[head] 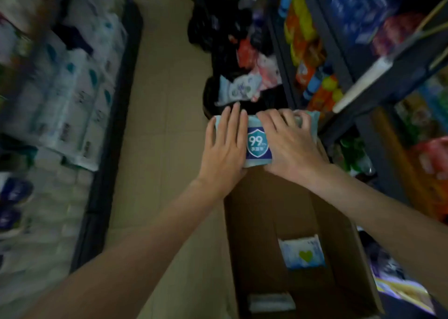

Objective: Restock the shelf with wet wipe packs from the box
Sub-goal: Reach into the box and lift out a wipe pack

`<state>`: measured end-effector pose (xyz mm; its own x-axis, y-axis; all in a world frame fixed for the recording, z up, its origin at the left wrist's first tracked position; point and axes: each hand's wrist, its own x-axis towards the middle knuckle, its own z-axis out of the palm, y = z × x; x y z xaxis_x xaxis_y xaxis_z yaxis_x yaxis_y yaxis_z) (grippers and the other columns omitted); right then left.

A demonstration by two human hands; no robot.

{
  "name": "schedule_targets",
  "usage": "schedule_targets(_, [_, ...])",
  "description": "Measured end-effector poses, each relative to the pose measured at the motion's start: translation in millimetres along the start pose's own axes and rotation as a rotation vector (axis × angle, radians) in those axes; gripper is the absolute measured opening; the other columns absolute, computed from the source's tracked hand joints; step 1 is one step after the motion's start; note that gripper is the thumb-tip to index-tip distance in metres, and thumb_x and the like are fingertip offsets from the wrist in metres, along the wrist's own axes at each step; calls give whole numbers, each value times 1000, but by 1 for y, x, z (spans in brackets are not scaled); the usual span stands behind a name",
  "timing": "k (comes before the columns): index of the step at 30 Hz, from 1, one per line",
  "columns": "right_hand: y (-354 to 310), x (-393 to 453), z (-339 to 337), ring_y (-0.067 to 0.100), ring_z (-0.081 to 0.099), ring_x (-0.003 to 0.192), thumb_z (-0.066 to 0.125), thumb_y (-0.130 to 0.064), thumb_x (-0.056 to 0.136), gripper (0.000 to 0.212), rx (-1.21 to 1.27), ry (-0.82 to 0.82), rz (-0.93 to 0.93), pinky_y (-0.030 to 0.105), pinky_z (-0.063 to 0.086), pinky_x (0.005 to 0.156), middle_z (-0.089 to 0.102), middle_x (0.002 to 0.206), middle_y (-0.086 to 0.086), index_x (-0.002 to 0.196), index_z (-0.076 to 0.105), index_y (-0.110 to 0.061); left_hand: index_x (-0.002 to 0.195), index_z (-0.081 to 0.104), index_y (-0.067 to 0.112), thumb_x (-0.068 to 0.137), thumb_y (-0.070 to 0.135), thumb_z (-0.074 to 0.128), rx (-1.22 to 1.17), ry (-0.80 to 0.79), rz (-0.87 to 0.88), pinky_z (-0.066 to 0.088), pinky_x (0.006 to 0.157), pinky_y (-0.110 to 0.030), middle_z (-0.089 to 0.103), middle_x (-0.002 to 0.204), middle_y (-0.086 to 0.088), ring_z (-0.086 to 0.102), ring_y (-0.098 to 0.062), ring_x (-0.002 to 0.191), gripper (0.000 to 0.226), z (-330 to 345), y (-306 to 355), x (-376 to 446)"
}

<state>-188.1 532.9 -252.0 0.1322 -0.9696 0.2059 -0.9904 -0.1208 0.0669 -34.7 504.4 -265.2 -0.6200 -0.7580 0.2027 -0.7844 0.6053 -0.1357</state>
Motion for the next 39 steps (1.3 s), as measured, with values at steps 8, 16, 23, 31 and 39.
schedule_targets(8, [-154, 85, -168, 29, 55, 111, 77, -40, 59, 80, 21, 383, -253, 48, 31, 99, 58, 122, 7, 126, 46, -9, 133, 34, 4, 68, 49, 70, 176, 379, -102, 29, 98, -44, 56, 122, -16, 48, -32, 113, 86, -162, -174, -63])
schedule_targets(16, [-405, 114, -358, 37, 27, 127, 84, -40, 54, 104, 146, 829, -398, 62, 25, 103, 29, 139, 13, 140, 28, -18, 133, 37, 8, 66, 49, 72, 530, 731, -357, 27, 98, -43, 56, 123, -16, 37, -29, 115, 86, -379, -349, -255])
schedule_targets(23, [-600, 104, -501, 43, 24, 131, 83, -12, 58, 111, 373, 1038, -697, 59, 41, 95, 22, 141, 12, 145, 14, -23, 137, 31, 9, 71, 50, 68, 923, 770, -528, 24, 103, -43, 33, 128, -11, 34, -30, 118, 86, -542, -436, -442])
schedule_targets(31, [-754, 82, -596, 33, 22, 128, 79, -23, 66, 99, 587, 1207, -1106, 52, 47, 96, 22, 137, 9, 144, 16, -20, 136, 31, 7, 74, 57, 60, 1203, 668, -796, 23, 101, -44, 33, 128, -13, 32, -31, 118, 85, -629, -460, -594])
schedule_targets(39, [-855, 78, -618, 35, 29, 131, 78, -34, 69, 105, 449, 981, -1248, 52, 31, 105, 30, 145, 12, 147, 8, -22, 131, 39, 4, 43, 55, 83, 1209, 354, -1113, 46, 91, -47, 56, 117, -17, 39, -29, 107, 110, -644, -495, -654])
